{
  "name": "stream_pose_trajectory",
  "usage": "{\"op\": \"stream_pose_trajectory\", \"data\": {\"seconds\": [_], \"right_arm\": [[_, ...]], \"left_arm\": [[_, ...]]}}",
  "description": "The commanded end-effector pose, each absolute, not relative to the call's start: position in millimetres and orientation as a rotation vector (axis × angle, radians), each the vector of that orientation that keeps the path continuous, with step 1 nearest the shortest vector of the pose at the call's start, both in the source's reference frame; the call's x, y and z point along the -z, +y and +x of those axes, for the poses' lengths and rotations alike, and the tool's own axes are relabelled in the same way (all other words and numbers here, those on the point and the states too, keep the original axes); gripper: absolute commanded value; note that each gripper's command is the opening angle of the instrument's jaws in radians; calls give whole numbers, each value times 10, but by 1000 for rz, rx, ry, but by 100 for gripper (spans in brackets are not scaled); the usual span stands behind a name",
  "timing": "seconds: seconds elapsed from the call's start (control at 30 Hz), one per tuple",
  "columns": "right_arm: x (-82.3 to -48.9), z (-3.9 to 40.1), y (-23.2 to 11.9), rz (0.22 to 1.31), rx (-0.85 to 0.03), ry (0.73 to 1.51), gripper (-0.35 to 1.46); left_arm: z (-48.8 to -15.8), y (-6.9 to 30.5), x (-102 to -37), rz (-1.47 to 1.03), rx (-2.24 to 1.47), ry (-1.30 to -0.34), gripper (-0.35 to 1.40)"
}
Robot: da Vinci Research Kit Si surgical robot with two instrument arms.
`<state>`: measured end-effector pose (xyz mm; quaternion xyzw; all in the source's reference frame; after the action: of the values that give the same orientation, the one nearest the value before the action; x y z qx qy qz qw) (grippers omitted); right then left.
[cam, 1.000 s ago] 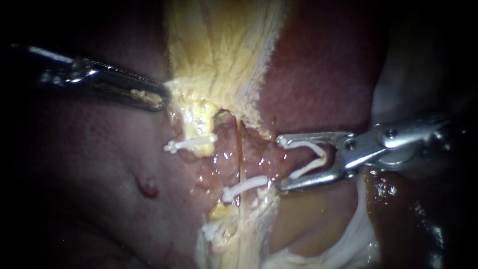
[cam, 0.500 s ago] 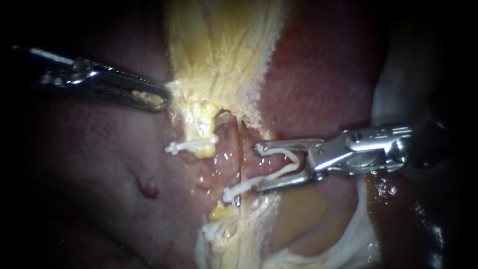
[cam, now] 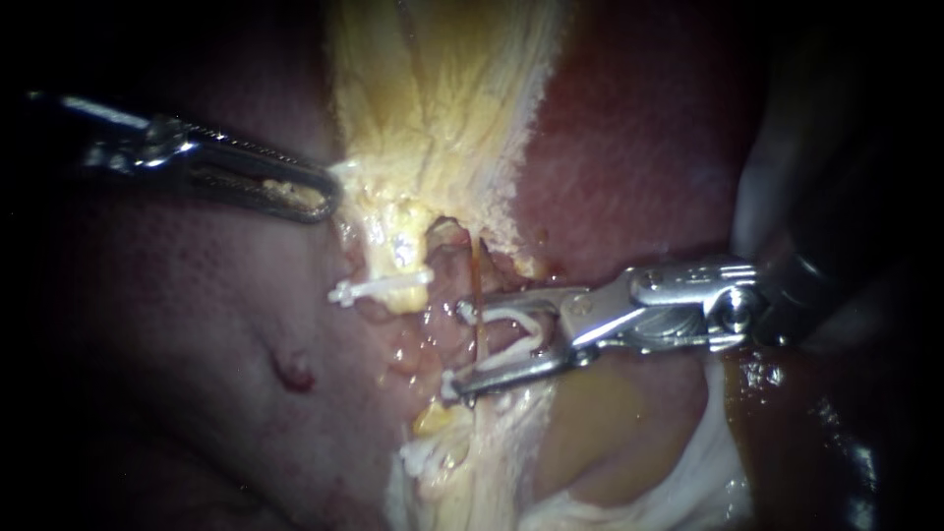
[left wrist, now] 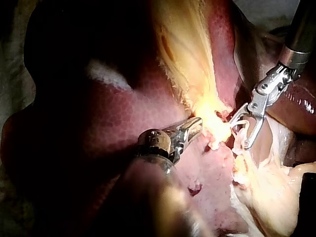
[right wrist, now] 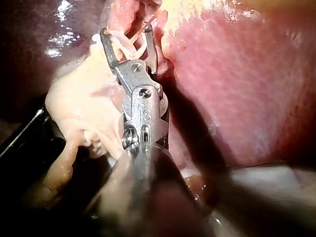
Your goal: Clipping second clip right tube
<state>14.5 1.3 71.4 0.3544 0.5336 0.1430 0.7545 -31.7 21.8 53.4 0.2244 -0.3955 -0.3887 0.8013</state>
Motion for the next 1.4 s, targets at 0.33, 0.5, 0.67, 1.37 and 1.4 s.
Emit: {"op": "stream_pose_trajectory", "data": {"seconds": [0.33, 0.5, 0.67, 1.37, 1.4], "right_arm": [[-695, 151, 7, 875, -309, 1250, 49], [-681, 155, 1, 929, -302, 1290, 49], [-672, 158, -4, 959, -286, 1303, 49], [-676, 144, 3, 966, -279, 1305, 12], [-676, 144, 4, 961, -283, 1305, 9]], "left_arm": [[-318, 219, -534, 481, 833, -848, -35], [-317, 219, -535, 481, 833, -848, -35], [-317, 219, -536, 481, 833, -848, -35], [-318, 218, -536, 480, 833, -848, -35], [-318, 218, -536, 480, 833, -848, -35]]}}
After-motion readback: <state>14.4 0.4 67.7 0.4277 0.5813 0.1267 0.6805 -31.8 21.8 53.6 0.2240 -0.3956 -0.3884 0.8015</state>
